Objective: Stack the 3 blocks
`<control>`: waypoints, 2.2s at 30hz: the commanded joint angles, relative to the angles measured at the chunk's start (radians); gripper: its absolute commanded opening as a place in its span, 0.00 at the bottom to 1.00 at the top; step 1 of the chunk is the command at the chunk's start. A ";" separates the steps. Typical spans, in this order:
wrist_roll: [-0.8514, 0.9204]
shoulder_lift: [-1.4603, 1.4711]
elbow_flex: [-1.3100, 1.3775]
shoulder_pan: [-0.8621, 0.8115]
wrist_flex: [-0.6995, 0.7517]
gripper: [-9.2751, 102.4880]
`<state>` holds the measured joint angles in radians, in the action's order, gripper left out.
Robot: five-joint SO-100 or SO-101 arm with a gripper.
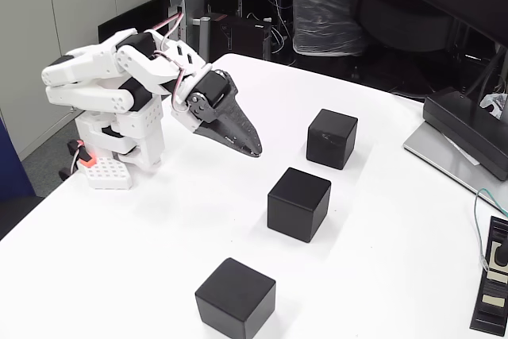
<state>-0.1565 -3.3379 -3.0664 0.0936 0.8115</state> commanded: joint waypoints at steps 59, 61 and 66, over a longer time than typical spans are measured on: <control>0.009 -0.002 0.014 0.000 -0.003 0.09; 0.020 0.002 0.020 0.000 -0.002 0.10; 0.178 0.002 0.055 0.002 0.049 0.20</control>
<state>-0.0598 -3.3379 -3.0618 0.0936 0.8422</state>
